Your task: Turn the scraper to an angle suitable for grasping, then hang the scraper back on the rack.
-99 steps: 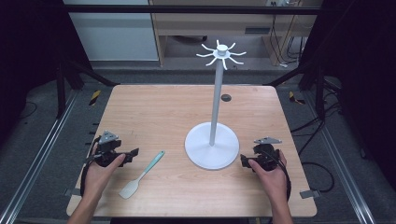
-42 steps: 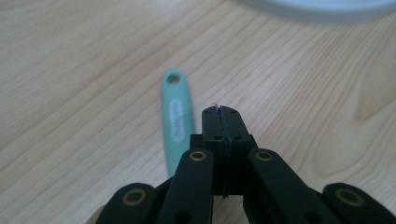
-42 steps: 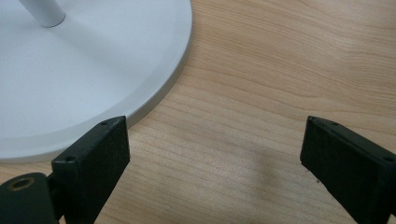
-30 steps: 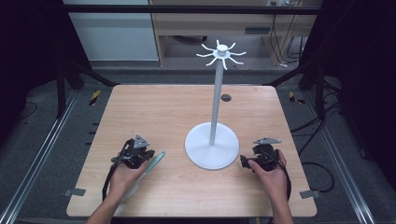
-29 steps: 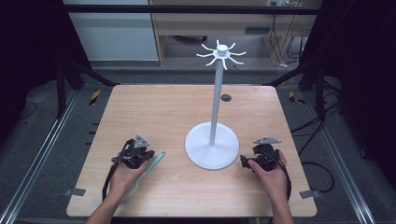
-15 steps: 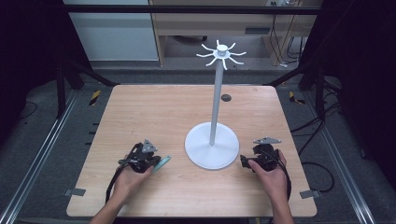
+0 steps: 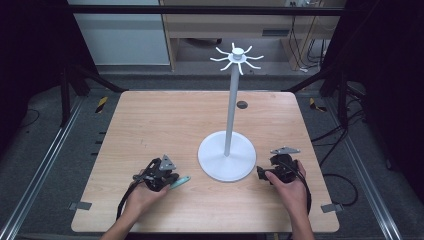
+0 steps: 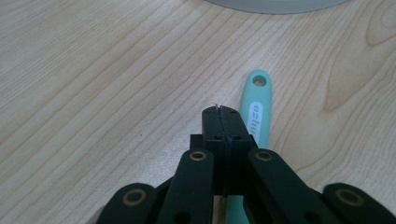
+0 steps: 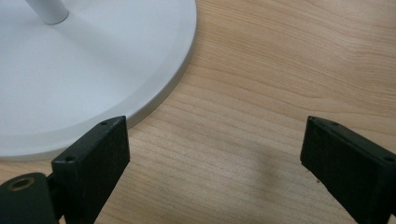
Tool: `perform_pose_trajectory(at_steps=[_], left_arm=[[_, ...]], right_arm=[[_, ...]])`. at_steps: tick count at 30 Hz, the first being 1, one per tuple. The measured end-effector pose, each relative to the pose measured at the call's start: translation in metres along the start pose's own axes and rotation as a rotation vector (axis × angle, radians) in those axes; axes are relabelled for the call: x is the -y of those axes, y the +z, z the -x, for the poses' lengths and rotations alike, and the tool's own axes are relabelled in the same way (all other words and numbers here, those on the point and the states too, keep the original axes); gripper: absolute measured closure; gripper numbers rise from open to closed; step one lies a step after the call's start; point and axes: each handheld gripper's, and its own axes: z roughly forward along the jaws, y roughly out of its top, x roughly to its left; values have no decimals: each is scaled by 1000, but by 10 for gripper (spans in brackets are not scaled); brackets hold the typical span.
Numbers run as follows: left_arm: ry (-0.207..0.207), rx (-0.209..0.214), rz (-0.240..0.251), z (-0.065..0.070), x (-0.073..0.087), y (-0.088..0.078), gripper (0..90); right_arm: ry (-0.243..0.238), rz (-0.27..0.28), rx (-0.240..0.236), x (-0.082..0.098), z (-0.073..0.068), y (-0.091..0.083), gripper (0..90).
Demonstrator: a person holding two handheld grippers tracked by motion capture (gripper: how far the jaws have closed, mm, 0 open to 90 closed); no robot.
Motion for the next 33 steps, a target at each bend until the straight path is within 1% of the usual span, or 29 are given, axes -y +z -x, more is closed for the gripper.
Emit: perform_pose_trajectory(at_steps=[5, 7, 10, 11, 12, 14, 15, 17, 18, 20, 21, 22, 23, 24, 25, 26, 28, 29, 30, 32, 33], left_arm=[[19, -5, 25, 2, -2, -8, 900], [27, 1, 29, 3, -3, -12, 900], [37, 2, 40, 4, -3, -15, 834], [38, 5, 41, 4, -3, -17, 834], [38, 11, 47, 4, -3, -17, 763], [38, 3, 66, 4, -4, -20, 657], [38, 6, 70, 4, -5, -20, 595], [39, 10, 66, 4, -6, -21, 460], [44, 14, 60, 3, -7, -21, 460], [40, 23, 76, 3, -9, -21, 318], [45, 25, 77, 3, -10, -21, 248], [58, 25, 75, 3, -11, -22, 155], [58, 25, 75, 3, -11, -22, 108], [65, 28, 80, 4, -12, -22, 108], [74, 31, 78, 4, -12, -21, 76], [84, 37, 72, 5, -13, -21, 63], [91, 52, 66, 5, -16, -20, 69], [89, 54, 69, 6, -18, -20, 76], [99, 44, 61, 6, -20, -19, 79], [140, 39, 11, 8, -26, -19, 115], [151, 25, -38, 8, -30, -20, 111]], right_arm=[[-2, 2, 0, 0, 0, 1, 84], [-1, 2, -1, -1, 1, 1, 84], [-2, 1, 1, -1, 1, 1, 84], [-2, 1, 1, -1, 1, 1, 84], [-1, 0, 3, -1, 0, 0, 84], [-2, 0, 4, -1, 1, 0, 84], [-2, 0, 4, -1, 1, 0, 84], [-2, 1, 4, -1, 0, 0, 84], [-3, 1, 4, -1, 0, 0, 84], [-3, 2, 3, 0, 0, 0, 84], [-2, 2, 5, -1, 1, 0, 83], [-2, 1, 6, 0, 1, 0, 83], [-2, 1, 6, 0, 1, 0, 83], [-2, 1, 6, 0, 1, 0, 83], [-2, 2, 5, 0, 1, 0, 83], [-1, 3, 4, 0, 1, 0, 83], [-1, 1, 2, 0, 1, 0, 83], [-1, 1, 2, 0, 1, 0, 82], [0, 4, 2, 0, 1, 0, 82], [6, 6, -2, 0, 1, -1, 82], [10, 6, -4, 0, 1, -1, 80]])
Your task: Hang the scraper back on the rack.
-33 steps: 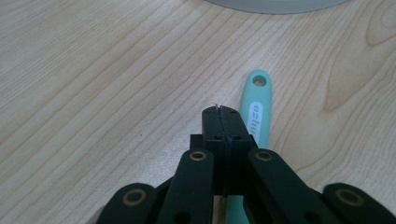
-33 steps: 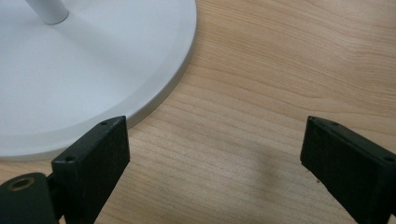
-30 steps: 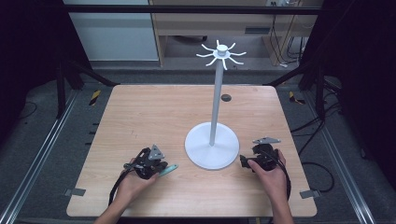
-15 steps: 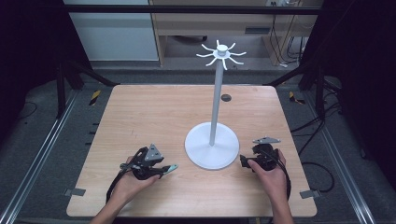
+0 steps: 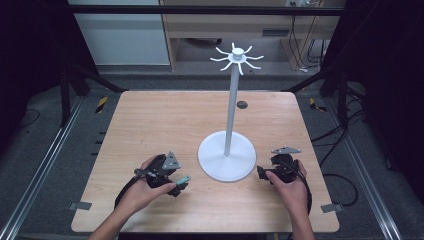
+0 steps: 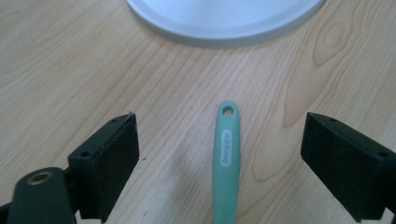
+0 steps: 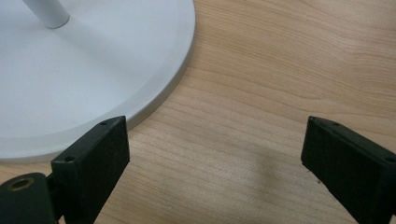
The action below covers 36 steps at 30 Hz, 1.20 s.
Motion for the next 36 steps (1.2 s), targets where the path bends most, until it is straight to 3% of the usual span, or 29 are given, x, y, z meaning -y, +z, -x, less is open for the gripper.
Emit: perform_pose_trajectory(at_steps=[6, 11, 13, 17, 22, 30, 36], left_arm=[[13, 31, -57, -4, -10, -2, 82], [68, 37, -114, -2, -20, 0, 90], [94, 54, -154, -2, -24, 0, 130], [110, 68, -185, -2, -27, -1, 246], [137, 91, -264, 0, -30, 4, 289], [126, 103, -346, -1, -30, 14, 366], [109, 116, -376, 0, -33, 20, 453]], right_arm=[[-1, -8, -7, 1, -1, 1, 75], [0, 0, -7, 1, 1, 0, 72], [3, -2, -6, 1, 1, 0, 69], [-1, -3, -12, 1, 1, 1, 69], [-1, -1, -12, 1, -1, 1, 70], [0, -4, -13, 1, -1, 1, 72], [5, -2, -15, 1, 0, 1, 74]])
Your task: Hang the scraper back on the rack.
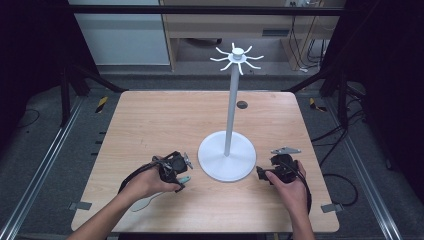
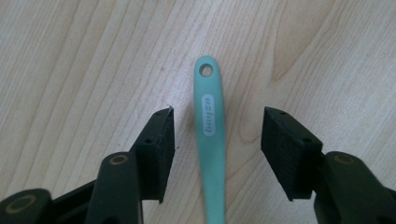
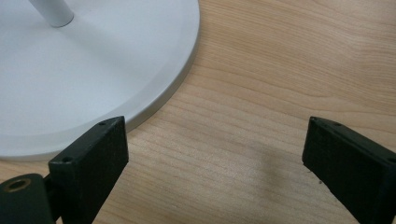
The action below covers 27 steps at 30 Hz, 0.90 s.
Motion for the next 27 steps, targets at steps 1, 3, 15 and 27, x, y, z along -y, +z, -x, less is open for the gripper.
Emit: perform_pose_trajectory(at_steps=[1, 3, 15, 27], left_arm=[[-7, 5, -3, 0, -1, 1, 469], [-24, 10, -18, -2, -2, 4, 505], [-36, 36, -46, -7, -6, 11, 592], [-42, 34, -55, -10, -8, 15, 660]], right_arm=[[-2, 2, -1, 0, 0, 0, 74], [-1, 0, 0, 0, 0, 0, 74], [-2, 0, 0, 0, 0, 0, 75], [-5, 3, -3, 0, 1, 0, 75]])
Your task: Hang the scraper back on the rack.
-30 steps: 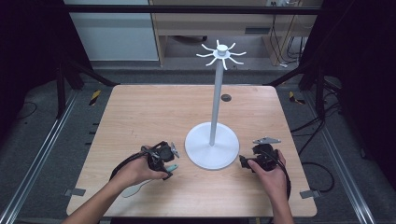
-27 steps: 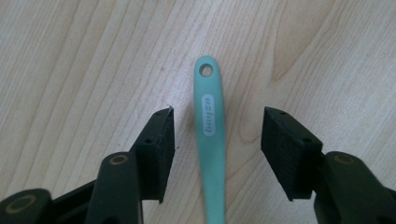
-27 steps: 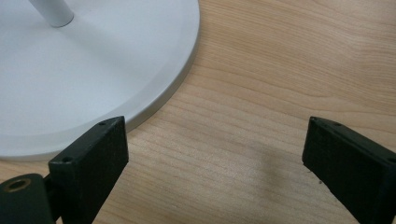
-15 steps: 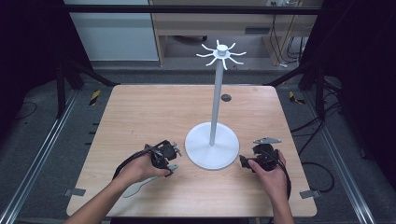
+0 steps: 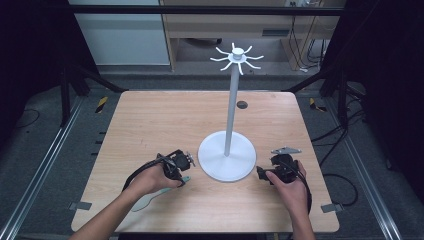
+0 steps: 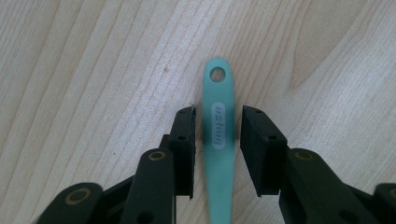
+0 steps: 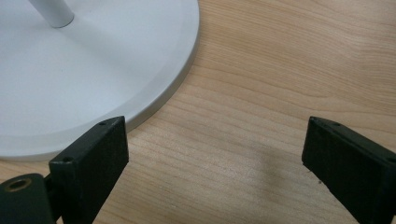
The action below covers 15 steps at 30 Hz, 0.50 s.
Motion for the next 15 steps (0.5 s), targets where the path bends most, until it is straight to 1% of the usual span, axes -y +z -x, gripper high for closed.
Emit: perform_pose_trajectory(at_steps=[5, 9, 15], left_arm=[[-4, 3, -5, 0, 0, 2, 675], [-7, 9, -2, -1, 0, 3, 716], [-9, 11, 7, -1, 1, 3, 733]], right_arm=[[0, 0, 0, 0, 0, 0, 75], [2, -3, 0, 0, 0, 0, 75], [2, -3, 1, 0, 0, 0, 75]])
